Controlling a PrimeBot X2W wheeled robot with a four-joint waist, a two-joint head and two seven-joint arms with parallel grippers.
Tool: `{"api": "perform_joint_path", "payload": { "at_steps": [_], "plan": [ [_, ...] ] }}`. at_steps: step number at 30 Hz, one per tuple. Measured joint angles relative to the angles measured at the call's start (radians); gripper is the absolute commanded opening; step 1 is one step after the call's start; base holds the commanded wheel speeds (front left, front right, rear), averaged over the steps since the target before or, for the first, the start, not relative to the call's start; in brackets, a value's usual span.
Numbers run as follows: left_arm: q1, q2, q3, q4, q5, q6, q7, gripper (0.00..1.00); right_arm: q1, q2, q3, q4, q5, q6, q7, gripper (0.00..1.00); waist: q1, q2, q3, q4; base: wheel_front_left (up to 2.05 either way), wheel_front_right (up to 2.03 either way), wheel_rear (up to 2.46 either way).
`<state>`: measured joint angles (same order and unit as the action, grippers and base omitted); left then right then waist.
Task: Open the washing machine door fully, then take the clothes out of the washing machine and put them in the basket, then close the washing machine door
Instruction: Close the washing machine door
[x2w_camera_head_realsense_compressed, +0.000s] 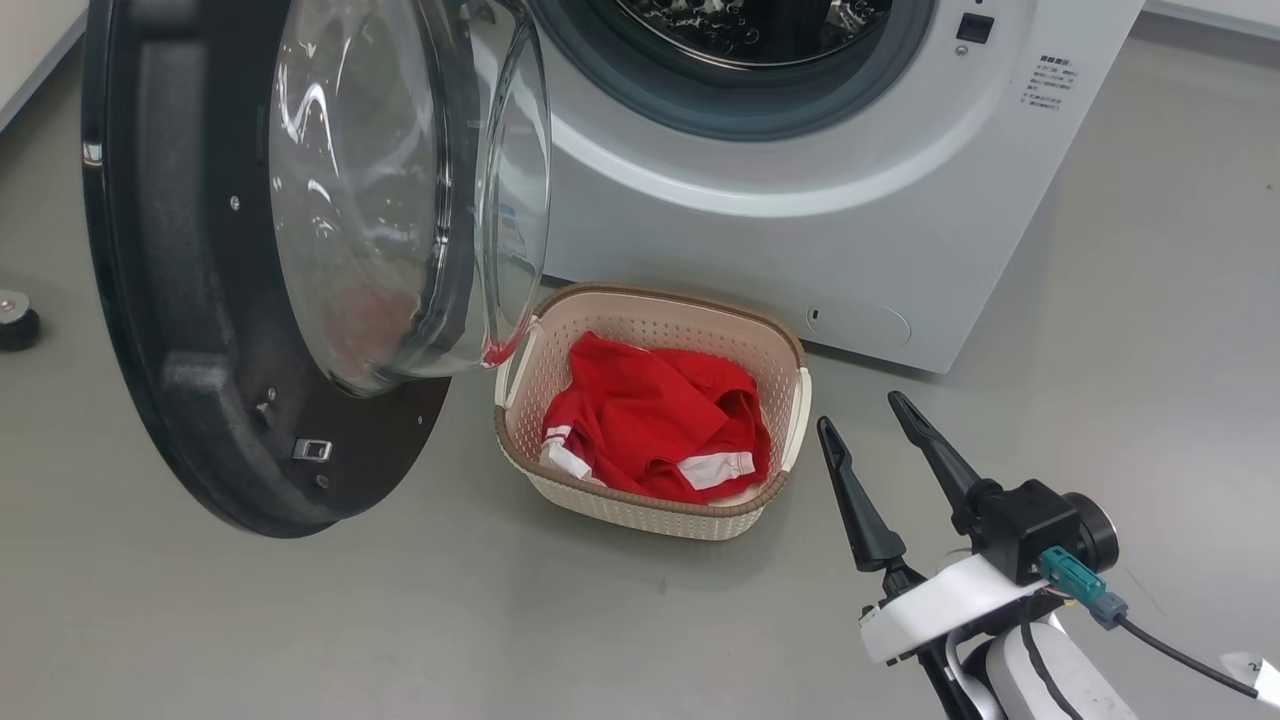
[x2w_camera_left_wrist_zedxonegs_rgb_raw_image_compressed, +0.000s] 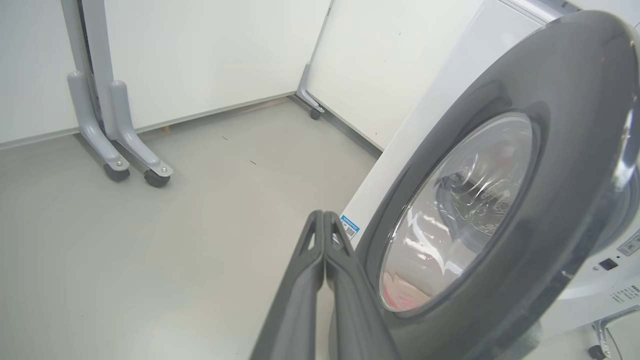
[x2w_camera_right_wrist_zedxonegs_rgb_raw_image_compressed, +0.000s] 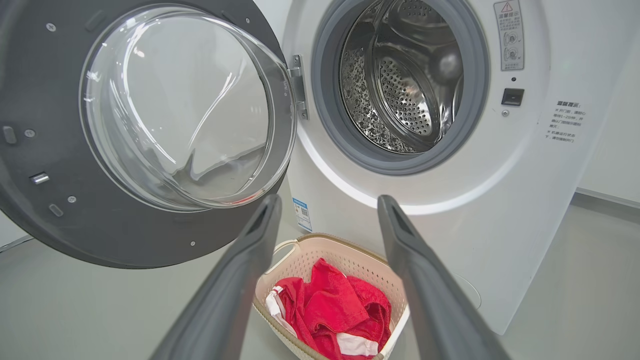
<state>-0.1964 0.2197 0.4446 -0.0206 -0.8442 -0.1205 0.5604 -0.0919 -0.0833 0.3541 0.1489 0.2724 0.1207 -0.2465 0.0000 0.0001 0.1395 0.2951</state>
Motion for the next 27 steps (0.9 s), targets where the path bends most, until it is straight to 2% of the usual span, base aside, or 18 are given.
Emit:
{"api": "perform_joint_path", "payload": {
  "at_steps": [2, 4, 5, 16, 17, 18, 19, 23, 27],
  "plan": [
    [0.038, 0.017, -0.037, -0.022, 0.064, 0.0, -0.068, 0.0, 0.001, 0.001, 0.0, 0.0, 0.0, 0.0, 0.0, 1.0, 0.0, 0.0, -0.003, 0.001, 0.0, 0.0, 0.0],
    [0.09, 0.068, -0.095, -0.043, 0.15, -0.001, -0.129, 0.0, 0.002, 0.002, 0.0, 0.0, 0.0, 0.0, 0.0, 1.0, 0.0, 0.0, -0.006, 0.001, 0.0, 0.0, 0.0],
    [0.11, 0.074, -0.103, -0.043, 0.169, -0.001, -0.161, 0.0, 0.002, 0.004, 0.0, 0.0, 0.0, 0.0, 0.0, 1.0, 0.0, 0.0, -0.007, 0.001, 0.0, 0.0, 0.0],
    [0.207, -0.003, -0.143, 0.016, 0.284, -0.001, -0.465, 0.0, 0.019, 0.007, 0.002, -0.001, 0.001, 0.0, -0.001, 1.0, 0.0, 0.0, -0.014, -0.002, 0.0, 0.0, 0.0],
    [0.209, -0.015, -0.137, 0.027, 0.285, -0.001, -0.482, 0.26, 0.019, 0.007, 0.002, -0.001, 0.001, 0.0, -0.001, 1.0, 0.0, 0.0, -0.014, -0.002, 0.0, 0.0, 0.0],
    [0.213, -0.024, -0.128, 0.036, 0.296, -0.001, -0.509, 0.97, 0.019, 0.008, 0.002, -0.002, 0.001, 0.0, -0.001, 1.0, 0.0, 0.0, -0.014, -0.003, 0.0, 0.0, 0.0],
    [0.219, -0.03, -0.119, 0.044, 0.312, -0.001, -0.533, 1.0, 0.019, 0.008, 0.003, -0.002, 0.002, 0.0, -0.001, 1.0, 0.0, 0.0, -0.014, -0.003, 0.0, 0.0, 0.0],
    [0.232, -0.027, -0.14, 0.066, 0.339, -0.001, -0.589, 1.0, 0.019, 0.011, 0.003, -0.002, 0.002, 0.0, -0.001, 1.0, 0.0, 0.0, -0.016, -0.006, 0.0, 0.0, 0.0],
    [0.251, -0.004, -0.183, 0.084, 0.395, -0.001, -0.637, 1.0, 0.02, 0.012, 0.002, -0.003, 0.002, 0.0, -0.001, 1.0, 0.0, 0.0, -0.017, -0.009, 0.0, 0.0, 0.0]
  ]
}}
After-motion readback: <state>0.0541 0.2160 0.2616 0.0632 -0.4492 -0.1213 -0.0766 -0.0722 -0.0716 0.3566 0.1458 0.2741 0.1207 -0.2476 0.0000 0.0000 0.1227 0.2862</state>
